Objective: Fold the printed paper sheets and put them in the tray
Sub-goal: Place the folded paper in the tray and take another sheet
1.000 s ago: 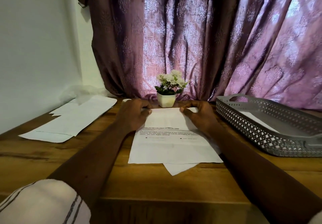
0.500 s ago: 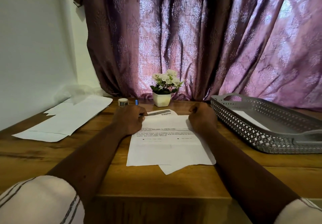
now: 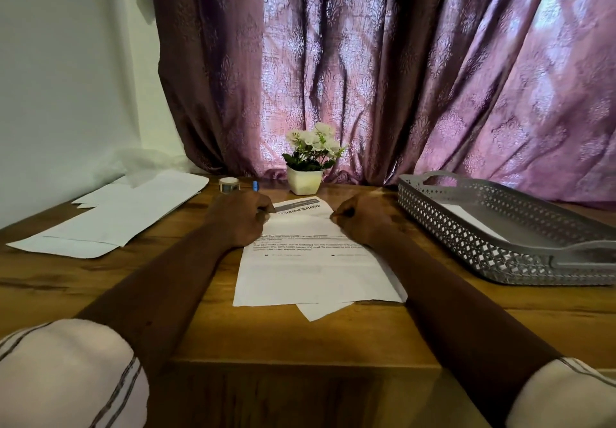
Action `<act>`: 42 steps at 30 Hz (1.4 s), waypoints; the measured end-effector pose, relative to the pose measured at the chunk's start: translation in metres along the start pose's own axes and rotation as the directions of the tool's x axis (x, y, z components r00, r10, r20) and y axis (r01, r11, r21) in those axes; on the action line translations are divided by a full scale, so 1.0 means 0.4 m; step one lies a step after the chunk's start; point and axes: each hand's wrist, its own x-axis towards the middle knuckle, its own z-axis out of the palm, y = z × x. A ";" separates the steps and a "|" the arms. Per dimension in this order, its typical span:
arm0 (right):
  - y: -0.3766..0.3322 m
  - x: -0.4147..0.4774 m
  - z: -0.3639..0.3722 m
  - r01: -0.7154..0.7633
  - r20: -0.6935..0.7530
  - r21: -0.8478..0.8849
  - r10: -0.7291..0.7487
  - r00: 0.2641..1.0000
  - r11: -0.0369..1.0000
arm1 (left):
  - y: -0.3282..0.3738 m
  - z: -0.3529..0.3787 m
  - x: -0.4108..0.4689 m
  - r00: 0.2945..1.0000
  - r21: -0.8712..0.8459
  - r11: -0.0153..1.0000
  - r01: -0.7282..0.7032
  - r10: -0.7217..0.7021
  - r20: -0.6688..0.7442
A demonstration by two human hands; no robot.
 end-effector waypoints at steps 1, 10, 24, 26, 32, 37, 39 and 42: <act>0.012 0.000 -0.010 -0.039 -0.014 -0.025 0.038 0.999 0.999 | -0.001 0.003 0.001 1.000 0.001 1.000 0.009 -0.009 0.000; 0.046 0.001 -0.018 -0.115 -0.121 -0.127 0.099 0.988 0.985 | -0.005 -0.001 -0.001 0.998 0.035 0.999 -0.018 0.021 -0.060; 0.007 -0.022 -0.038 0.040 -0.237 0.463 0.081 0.968 0.885 | -0.001 -0.032 -0.005 0.956 -0.072 0.995 -0.073 0.050 -0.288; -0.002 -0.029 -0.031 0.023 -0.184 0.555 0.095 0.978 0.832 | 0.009 -0.026 -0.002 0.977 -0.088 0.996 0.005 -0.024 -0.210; -0.025 -0.038 -0.018 0.101 -0.145 0.577 -0.020 0.989 0.810 | -0.016 -0.007 0.000 0.996 -0.302 0.951 0.070 -0.049 0.077; -0.055 -0.040 -0.017 0.124 -0.158 0.462 -0.056 0.986 0.878 | 0.008 0.005 -0.012 0.997 -0.181 0.984 -0.003 0.017 0.075; -0.102 -0.073 -0.023 0.254 -0.039 0.263 -0.253 0.967 0.931 | 0.012 0.013 -0.011 0.998 -0.083 0.996 -0.015 0.020 0.052; -0.173 -0.123 -0.007 0.316 0.368 0.082 -0.324 0.872 0.945 | 0.018 0.010 -0.004 0.995 0.014 1.000 -0.010 0.009 0.102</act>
